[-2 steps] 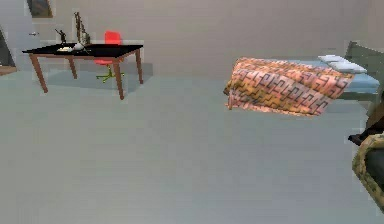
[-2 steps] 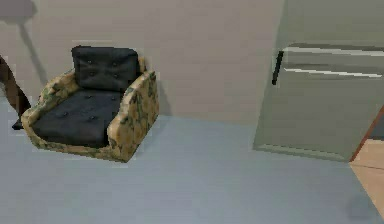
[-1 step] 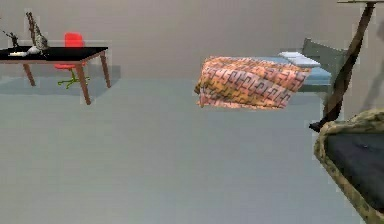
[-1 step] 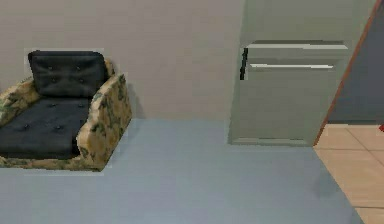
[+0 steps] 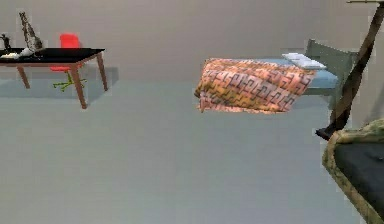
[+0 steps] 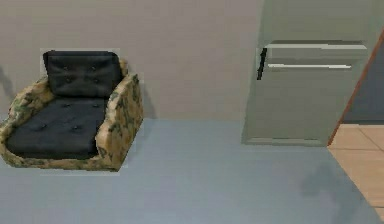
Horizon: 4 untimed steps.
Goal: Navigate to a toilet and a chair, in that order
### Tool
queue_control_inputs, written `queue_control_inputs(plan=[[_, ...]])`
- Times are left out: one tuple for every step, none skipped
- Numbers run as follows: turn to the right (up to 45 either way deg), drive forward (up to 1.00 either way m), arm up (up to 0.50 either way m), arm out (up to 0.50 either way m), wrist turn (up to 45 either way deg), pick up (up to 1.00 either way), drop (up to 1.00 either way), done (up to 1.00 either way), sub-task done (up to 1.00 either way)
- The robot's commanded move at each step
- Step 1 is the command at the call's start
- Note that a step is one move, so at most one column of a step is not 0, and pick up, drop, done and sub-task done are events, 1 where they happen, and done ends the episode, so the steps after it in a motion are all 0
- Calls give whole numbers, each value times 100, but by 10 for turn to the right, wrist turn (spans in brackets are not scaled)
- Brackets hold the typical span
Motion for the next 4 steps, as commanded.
queue_control_inputs(plan=[[-150, 0, 0, 0, 0, 0, 0, 0, 0], [0, 100, 0, 0, 0, 0, 0, 0, 0], [0, 100, 0, 0, 0, 0, 0, 0, 0], [0, 100, 0, 0, 0, 0, 0, 0, 0]])
